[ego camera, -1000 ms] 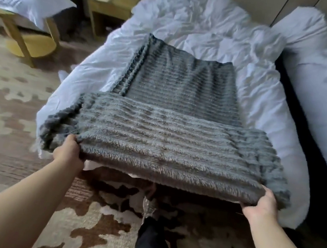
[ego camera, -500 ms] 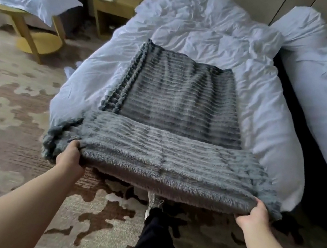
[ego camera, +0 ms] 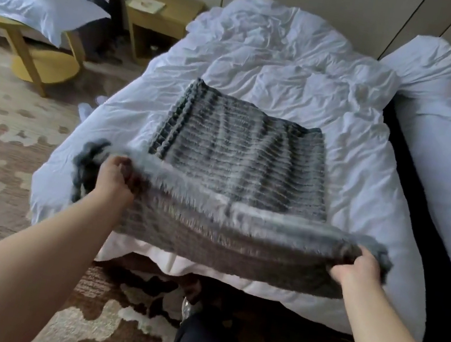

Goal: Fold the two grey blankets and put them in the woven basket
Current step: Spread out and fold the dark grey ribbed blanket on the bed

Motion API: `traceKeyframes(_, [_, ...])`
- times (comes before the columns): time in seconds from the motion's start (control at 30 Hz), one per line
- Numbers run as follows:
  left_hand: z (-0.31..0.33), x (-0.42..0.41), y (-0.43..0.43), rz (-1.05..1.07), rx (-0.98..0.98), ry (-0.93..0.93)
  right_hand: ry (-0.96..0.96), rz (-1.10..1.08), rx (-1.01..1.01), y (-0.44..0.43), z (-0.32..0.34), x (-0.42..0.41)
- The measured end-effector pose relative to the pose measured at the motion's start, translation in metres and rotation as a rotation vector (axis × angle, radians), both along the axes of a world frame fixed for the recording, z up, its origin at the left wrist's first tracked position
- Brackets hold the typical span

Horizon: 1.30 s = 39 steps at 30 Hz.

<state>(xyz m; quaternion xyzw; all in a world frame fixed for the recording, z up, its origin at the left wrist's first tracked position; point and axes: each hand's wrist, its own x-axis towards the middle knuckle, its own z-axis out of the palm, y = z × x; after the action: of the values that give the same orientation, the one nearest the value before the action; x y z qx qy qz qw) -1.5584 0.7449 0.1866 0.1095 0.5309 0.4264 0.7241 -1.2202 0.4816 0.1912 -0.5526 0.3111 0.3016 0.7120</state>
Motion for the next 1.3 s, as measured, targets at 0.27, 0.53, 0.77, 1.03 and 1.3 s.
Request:
traceKeyframes(0.27, [-0.027,0.057,0.053,-0.049,-0.120,0.123,0.072,0.240,-0.039,0.082,-0.030,0.062])
traceKeyframes(0.53, [-0.066,0.053,0.042,-0.099,-0.341,0.248,0.246,0.356,-0.240,0.085,-0.078,0.058])
traceKeyframes(0.77, [-0.097,0.052,0.033,-0.105,-0.403,0.338,0.321,0.364,-0.332,0.061,-0.107,0.045])
traceKeyframes(1.03, [-0.143,0.053,0.018,0.041,-0.539,0.397,0.498,0.210,-0.400,0.034,-0.156,0.028])
traceKeyframes(1.3, [-0.183,0.037,0.012,0.123,-0.488,0.034,0.406,0.065,-0.156,0.025,-0.201,0.029])
